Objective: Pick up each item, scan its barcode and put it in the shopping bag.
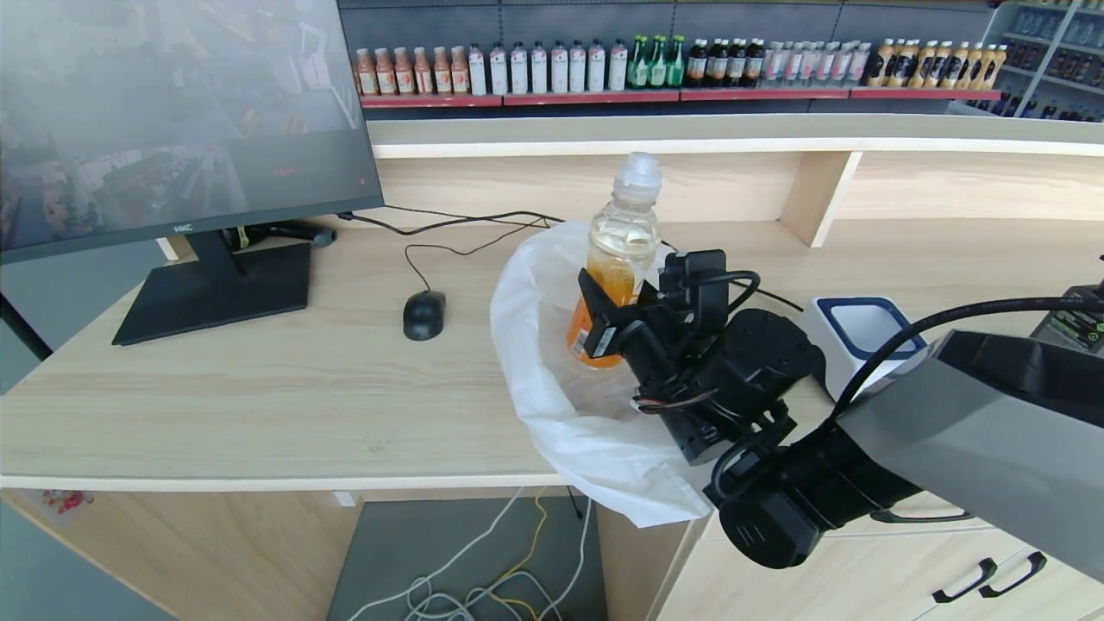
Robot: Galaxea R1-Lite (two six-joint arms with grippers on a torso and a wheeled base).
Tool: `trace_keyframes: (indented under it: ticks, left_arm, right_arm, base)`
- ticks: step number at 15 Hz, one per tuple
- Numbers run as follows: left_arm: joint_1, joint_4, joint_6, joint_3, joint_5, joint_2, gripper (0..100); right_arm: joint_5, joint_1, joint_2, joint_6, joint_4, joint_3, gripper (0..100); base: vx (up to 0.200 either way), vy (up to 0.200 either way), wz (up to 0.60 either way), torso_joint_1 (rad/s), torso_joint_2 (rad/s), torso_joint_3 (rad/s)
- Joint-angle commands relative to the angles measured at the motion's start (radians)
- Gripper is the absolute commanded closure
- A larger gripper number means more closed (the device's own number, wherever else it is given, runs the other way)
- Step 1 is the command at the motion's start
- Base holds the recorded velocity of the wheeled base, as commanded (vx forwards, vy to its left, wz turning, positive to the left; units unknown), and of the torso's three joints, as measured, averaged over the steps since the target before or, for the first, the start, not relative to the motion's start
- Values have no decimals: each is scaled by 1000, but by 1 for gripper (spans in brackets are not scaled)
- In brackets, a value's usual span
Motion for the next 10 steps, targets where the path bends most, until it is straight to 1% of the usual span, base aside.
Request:
trace_keyframes:
  ticks: [1,9,10]
  left_arm:
    - [0,0,0,0,1,0,0]
    - [0,0,0,0,0,1,0]
    - [0,0,0,0,0,0,0]
  right_arm:
    - [-1,-4,25,0,6,3,100]
    - [-1,-4,28,0,6,15,100]
    - [-1,-4,28,0,6,15,0]
  base:
    - [0,0,0,0,0,0]
    - [0,0,0,0,0,0]
    - [0,0,0,0,0,0]
